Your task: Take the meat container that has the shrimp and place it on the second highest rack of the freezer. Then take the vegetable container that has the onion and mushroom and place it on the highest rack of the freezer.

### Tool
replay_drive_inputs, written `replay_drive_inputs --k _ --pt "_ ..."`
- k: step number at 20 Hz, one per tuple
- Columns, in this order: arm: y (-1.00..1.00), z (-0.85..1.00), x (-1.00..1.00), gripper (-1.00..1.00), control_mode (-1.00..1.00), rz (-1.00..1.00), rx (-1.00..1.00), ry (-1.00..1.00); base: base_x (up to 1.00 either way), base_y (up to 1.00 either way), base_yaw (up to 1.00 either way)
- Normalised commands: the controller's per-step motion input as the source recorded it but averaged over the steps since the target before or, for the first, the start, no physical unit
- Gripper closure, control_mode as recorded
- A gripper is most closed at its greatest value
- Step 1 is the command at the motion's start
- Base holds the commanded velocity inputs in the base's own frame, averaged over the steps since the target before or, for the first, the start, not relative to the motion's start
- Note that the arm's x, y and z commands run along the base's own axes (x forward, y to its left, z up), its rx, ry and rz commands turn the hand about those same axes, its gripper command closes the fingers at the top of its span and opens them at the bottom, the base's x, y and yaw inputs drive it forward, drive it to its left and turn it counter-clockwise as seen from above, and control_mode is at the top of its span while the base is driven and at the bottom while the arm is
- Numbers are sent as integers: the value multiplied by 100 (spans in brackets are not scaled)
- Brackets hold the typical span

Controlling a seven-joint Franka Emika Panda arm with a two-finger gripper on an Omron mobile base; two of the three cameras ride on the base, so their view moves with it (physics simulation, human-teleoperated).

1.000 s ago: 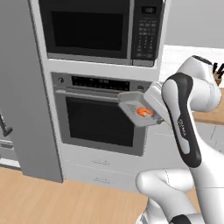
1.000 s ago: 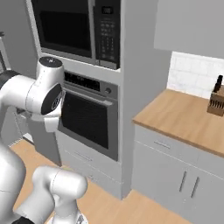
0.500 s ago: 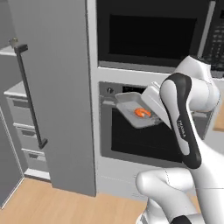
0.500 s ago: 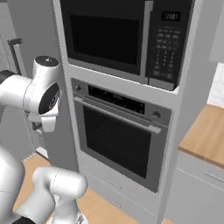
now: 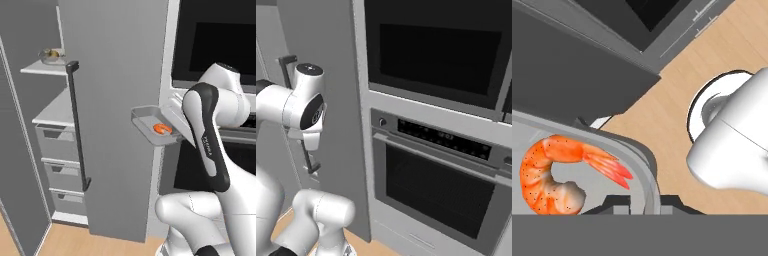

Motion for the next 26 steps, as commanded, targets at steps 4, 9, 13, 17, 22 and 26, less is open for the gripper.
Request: replay_drive_inputs --k 4,9,13,17,22,26 --pt "0 0 0 100 100 0 0 0 -14 100 -16" --pt "0 0 0 100 100 0 0 0 -6 100 -11" --pt "0 0 0 100 100 0 0 0 1 93 -13" --pt "0 0 0 100 100 0 0 0 16 66 -13" --pt "0 0 0 100 100 0 0 0 27 2 -5" --pt "0 0 0 100 100 0 0 0 34 8 -3"
